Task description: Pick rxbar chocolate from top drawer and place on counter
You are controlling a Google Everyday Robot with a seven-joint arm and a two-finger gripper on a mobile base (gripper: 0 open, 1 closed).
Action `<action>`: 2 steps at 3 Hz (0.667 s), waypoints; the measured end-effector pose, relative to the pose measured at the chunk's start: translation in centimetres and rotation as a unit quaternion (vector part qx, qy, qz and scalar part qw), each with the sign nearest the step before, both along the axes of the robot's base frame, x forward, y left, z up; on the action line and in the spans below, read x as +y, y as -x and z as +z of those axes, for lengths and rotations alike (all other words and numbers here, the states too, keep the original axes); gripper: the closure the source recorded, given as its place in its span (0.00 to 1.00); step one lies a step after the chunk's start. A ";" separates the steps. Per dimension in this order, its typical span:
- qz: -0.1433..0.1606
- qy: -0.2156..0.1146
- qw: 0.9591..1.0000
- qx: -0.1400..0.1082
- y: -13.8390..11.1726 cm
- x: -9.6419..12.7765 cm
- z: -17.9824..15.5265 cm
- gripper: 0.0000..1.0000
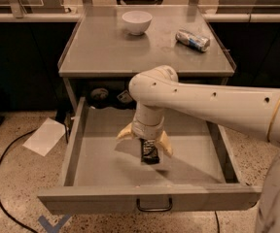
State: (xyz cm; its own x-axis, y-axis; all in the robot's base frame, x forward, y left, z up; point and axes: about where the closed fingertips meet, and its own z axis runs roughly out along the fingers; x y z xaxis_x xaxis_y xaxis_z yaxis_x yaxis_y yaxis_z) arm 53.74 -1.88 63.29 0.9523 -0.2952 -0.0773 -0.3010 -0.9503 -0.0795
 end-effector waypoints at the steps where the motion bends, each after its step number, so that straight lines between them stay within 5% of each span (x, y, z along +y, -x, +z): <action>1: 0.000 0.000 1.000 0.000 0.0 0.0 0.0 0.00; 2: 0.002 0.002 1.000 0.011 -1.0 -0.5 -1.7 0.00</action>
Offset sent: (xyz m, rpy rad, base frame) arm 0.0259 -0.0111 -0.0373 -0.0081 0.0493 0.0076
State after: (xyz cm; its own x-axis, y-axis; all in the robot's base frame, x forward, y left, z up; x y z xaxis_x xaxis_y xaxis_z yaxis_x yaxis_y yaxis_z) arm 54.74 -2.37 61.60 0.9513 -0.2923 -0.0979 -0.2994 -0.9517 -0.0685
